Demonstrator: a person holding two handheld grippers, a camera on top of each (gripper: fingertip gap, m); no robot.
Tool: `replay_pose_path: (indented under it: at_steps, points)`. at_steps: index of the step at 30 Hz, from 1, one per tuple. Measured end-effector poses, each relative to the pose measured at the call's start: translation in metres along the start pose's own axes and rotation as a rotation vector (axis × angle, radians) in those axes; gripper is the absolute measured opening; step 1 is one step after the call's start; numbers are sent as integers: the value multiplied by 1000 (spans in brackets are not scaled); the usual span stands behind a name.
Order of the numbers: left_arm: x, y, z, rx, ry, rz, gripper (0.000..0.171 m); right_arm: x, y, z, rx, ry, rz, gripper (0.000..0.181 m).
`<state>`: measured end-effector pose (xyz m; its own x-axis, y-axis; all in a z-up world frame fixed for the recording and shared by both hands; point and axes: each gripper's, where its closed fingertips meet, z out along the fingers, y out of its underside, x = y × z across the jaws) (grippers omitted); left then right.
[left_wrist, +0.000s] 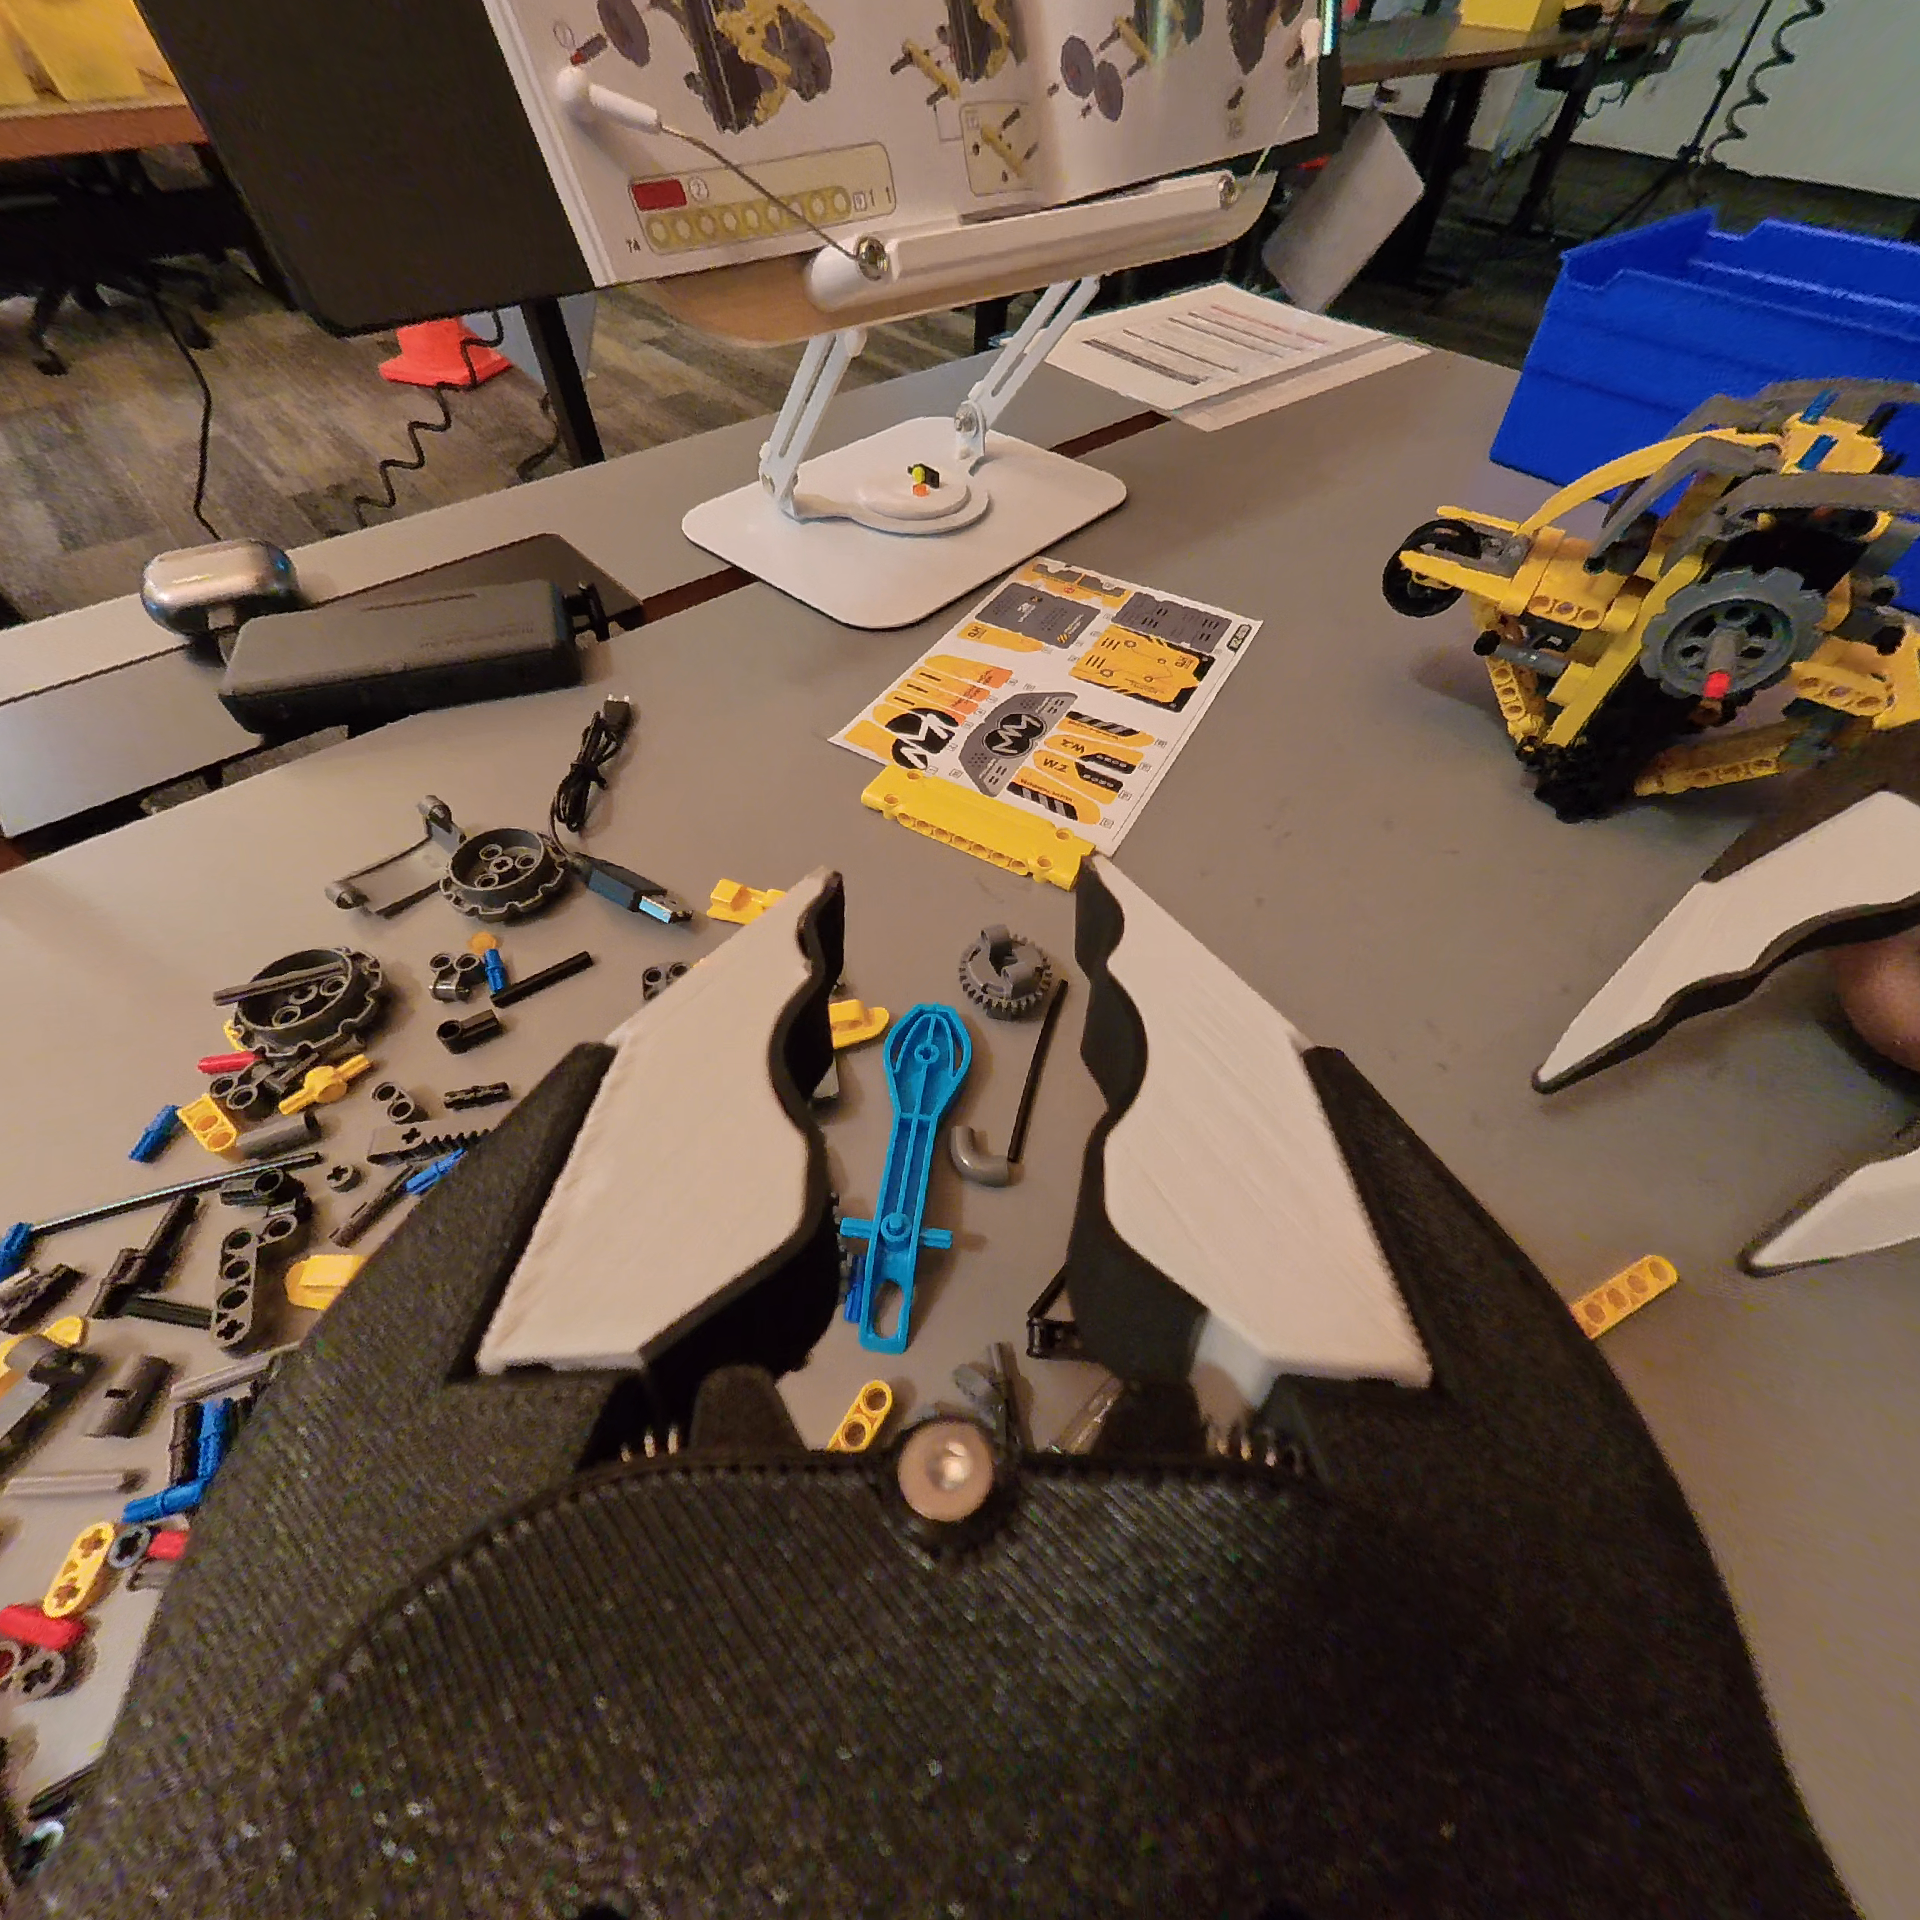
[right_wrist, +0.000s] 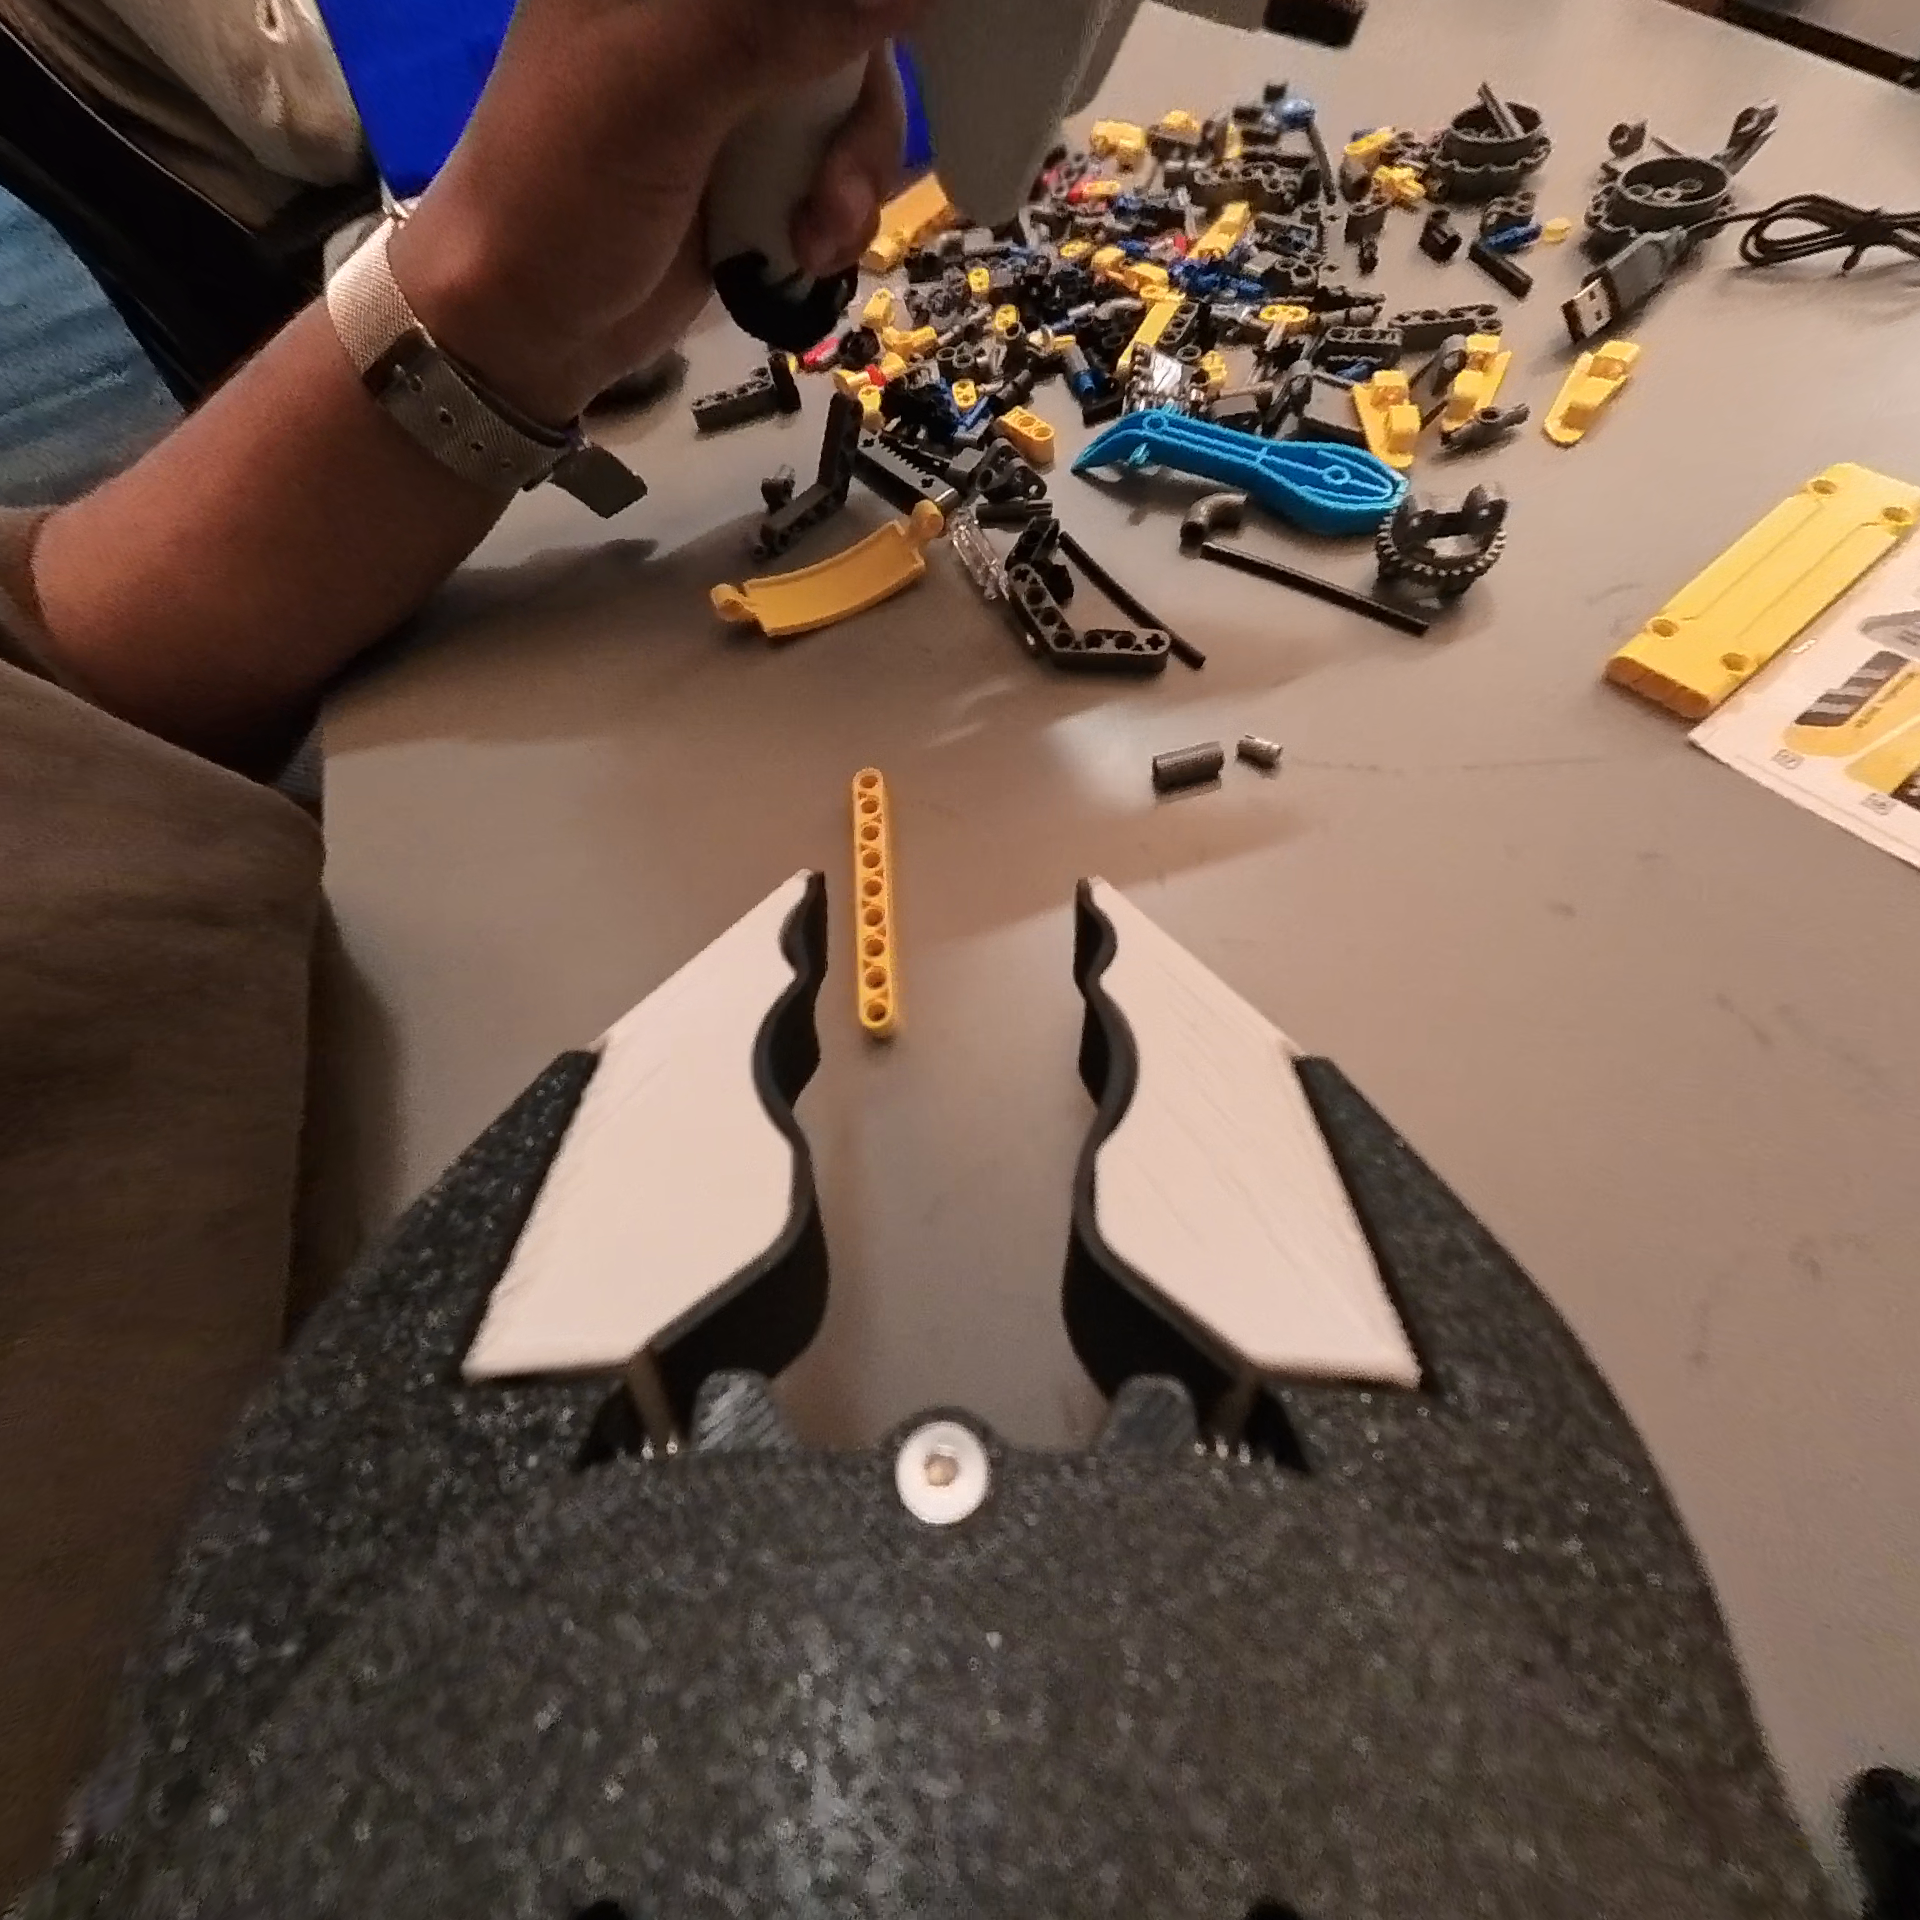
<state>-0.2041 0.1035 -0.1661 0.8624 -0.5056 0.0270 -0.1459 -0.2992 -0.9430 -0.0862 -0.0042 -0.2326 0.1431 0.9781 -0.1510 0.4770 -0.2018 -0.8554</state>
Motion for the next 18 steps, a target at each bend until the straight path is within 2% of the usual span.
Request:
replay_pose_path:
  at_steps: [5,10,14,18]
  points:
    - [2,-6,-5,22,-3,12,44,-6,3,-5,2,-38,4,43]
    - [27,-12,-20,39,25,35,44,-14,15,-5,-64,13,-98,36]
    - [46,4,-35,-3,17,66,44,-16,20,-3,-92,46,-151,31]
    - [37,19,-62,-26,-93,58,44,-16,26,1,-133,38,-154,29]
